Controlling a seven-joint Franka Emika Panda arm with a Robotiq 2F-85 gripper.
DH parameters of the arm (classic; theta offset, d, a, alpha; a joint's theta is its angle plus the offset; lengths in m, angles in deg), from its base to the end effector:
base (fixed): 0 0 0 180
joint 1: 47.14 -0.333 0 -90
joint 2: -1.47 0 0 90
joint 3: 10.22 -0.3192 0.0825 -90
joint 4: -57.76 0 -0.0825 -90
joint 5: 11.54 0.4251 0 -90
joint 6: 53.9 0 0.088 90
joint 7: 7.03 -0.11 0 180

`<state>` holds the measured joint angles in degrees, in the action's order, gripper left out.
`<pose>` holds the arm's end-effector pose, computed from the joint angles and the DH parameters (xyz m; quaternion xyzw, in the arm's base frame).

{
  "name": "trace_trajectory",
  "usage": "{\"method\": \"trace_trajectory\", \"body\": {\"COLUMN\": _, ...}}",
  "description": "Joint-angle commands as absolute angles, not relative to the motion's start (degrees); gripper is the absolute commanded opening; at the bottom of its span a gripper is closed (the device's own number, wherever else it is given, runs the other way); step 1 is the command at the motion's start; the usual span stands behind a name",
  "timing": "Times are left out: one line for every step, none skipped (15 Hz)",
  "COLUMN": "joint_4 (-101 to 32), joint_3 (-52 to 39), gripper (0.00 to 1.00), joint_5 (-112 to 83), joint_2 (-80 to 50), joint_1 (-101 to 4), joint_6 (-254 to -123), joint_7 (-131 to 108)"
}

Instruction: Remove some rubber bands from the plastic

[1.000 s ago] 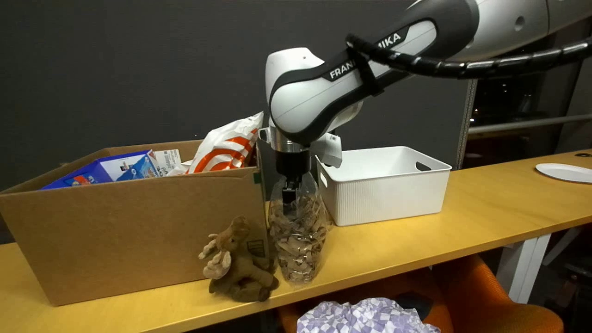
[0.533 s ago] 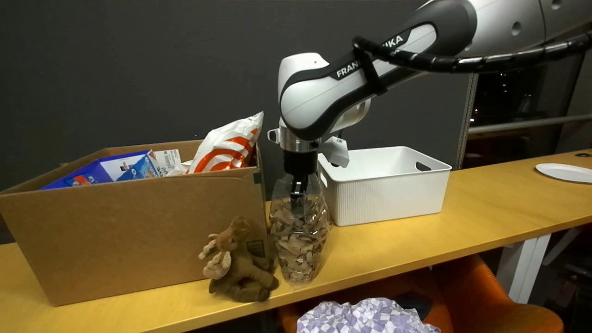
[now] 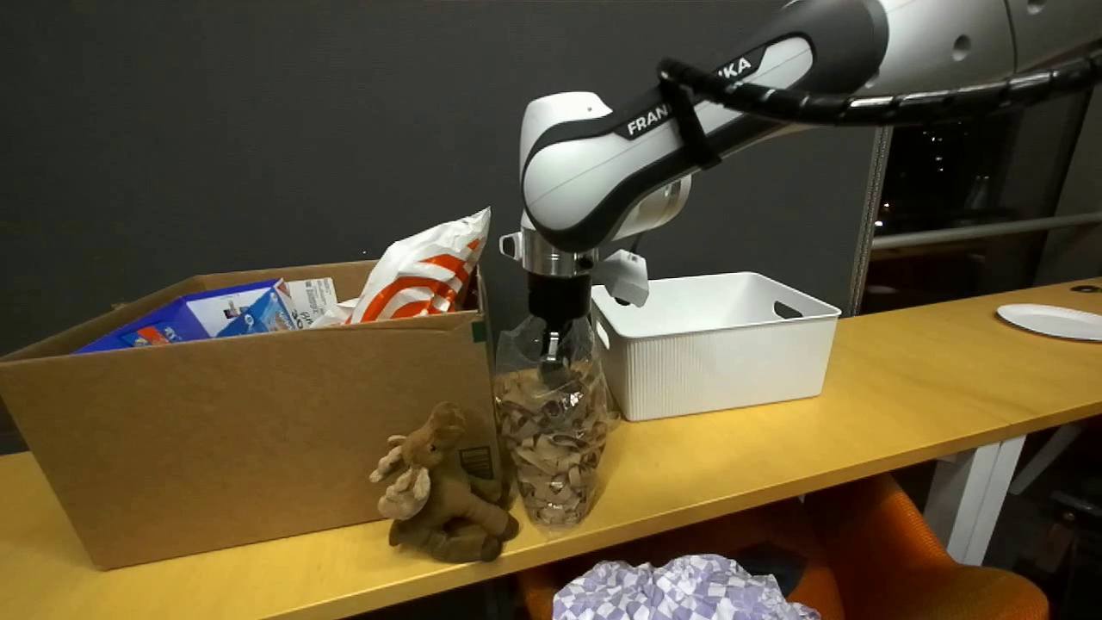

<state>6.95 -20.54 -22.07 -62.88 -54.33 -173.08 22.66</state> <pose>0.8200 0.1830 0.1936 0.9204 0.3887 0.0407 0.0073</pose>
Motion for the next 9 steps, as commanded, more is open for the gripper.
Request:
{"method": "trace_trajectory", "body": {"joint_4": 6.70, "joint_3": -20.92, "gripper": 0.02, "joint_5": -21.25, "joint_2": -60.09, "joint_1": -54.50, "joint_6": -170.91, "joint_7": 20.39}}
{"method": "trace_trajectory", "body": {"joint_4": 6.45, "joint_3": -20.75, "gripper": 0.02, "joint_5": -21.42, "joint_2": -59.16, "joint_1": -54.66, "joint_6": -170.81, "joint_7": 19.51}}
{"method": "trace_trajectory", "body": {"joint_4": 6.08, "joint_3": -20.75, "gripper": 0.02, "joint_5": -21.40, "joint_2": -57.82, "joint_1": -54.72, "joint_6": -170.49, "joint_7": 18.70}}
{"method": "trace_trajectory", "body": {"joint_4": 5.76, "joint_3": -20.73, "gripper": 0.02, "joint_5": -21.29, "joint_2": -56.54, "joint_1": -54.76, "joint_6": -169.98, "joint_7": 17.58}}
{"method": "trace_trajectory", "body": {"joint_4": 5.24, "joint_3": -20.55, "gripper": 0.02, "joint_5": -21.31, "joint_2": -54.80, "joint_1": -54.90, "joint_6": -169.03, "joint_7": 16.06}}
{"method": "trace_trajectory", "body": {"joint_4": 4.36, "joint_3": -20.26, "gripper": 0.02, "joint_5": -21.62, "joint_2": -52.95, "joint_1": -55.01, "joint_6": -168.60, "joint_7": 14.64}}
{"method": "trace_trajectory", "body": {"joint_4": 3.49, "joint_3": -19.92, "gripper": 0.02, "joint_5": -22.06, "joint_2": -51.14, "joint_1": -55.04, "joint_6": -167.92, "joint_7": 13.44}}
{"method": "trace_trajectory", "body": {"joint_4": 2.87, "joint_3": -19.69, "gripper": 0.02, "joint_5": -22.31, "joint_2": -49.45, "joint_1": -54.91, "joint_6": -166.83, "joint_7": 12.35}}
{"method": "trace_trajectory", "body": {"joint_4": 1.90, "joint_3": -19.39, "gripper": 0.02, "joint_5": -22.47, "joint_2": -47.43, "joint_1": -54.73, "joint_6": -165.91, "joint_7": 11.00}}
